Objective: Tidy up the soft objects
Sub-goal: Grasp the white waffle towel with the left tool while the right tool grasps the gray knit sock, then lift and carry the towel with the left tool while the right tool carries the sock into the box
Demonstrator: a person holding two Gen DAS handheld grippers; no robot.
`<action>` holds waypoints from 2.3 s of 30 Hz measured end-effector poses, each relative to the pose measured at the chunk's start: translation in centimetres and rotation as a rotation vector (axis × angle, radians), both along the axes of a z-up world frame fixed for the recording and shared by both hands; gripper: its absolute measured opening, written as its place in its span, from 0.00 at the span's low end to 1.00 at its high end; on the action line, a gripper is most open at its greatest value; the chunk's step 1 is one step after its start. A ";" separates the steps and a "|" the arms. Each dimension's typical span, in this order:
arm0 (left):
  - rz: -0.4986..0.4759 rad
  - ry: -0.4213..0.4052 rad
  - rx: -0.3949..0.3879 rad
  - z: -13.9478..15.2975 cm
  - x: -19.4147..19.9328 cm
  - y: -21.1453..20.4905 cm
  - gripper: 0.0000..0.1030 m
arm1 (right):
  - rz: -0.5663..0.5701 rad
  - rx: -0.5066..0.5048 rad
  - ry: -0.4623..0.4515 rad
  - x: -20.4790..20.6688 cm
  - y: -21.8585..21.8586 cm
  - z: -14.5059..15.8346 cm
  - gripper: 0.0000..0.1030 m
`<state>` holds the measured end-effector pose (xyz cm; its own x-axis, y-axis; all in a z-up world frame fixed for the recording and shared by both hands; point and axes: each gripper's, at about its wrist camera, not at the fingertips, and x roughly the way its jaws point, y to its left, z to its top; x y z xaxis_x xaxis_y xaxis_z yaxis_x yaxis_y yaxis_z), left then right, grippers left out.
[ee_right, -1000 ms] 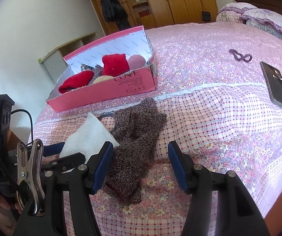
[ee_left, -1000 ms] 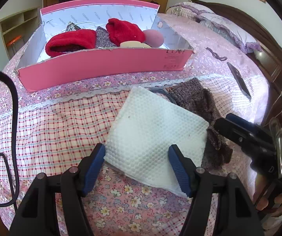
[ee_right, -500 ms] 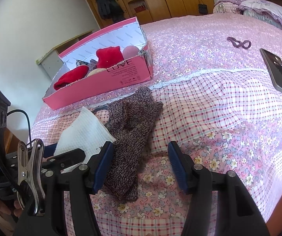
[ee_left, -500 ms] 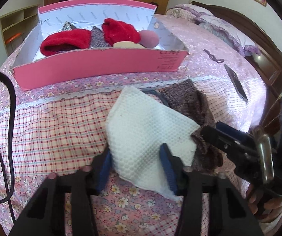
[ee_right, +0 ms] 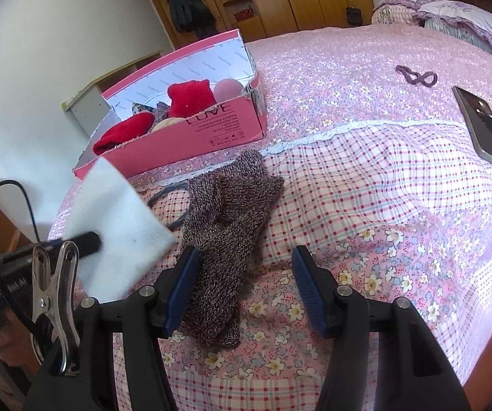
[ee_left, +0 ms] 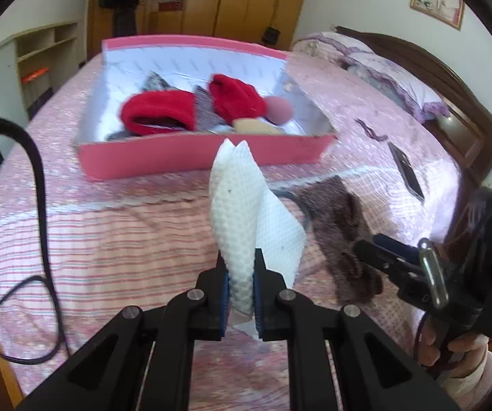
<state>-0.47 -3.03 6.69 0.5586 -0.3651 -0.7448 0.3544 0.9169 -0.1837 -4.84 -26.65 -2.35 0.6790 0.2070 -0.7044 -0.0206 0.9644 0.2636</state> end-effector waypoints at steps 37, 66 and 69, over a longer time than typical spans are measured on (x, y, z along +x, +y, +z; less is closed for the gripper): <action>0.015 -0.002 -0.002 -3.3 0.3 1.5 0.14 | -0.009 -0.055 -0.036 0.7 1.7 -0.9 0.12; 0.033 -0.132 -0.055 3.6 -2.2 3.7 0.10 | 0.058 -0.106 -0.246 -2.2 3.4 4.6 0.10; 0.041 -0.147 -0.066 4.3 -2.0 4.1 0.10 | 0.071 -0.117 -0.260 -2.3 3.9 5.3 0.10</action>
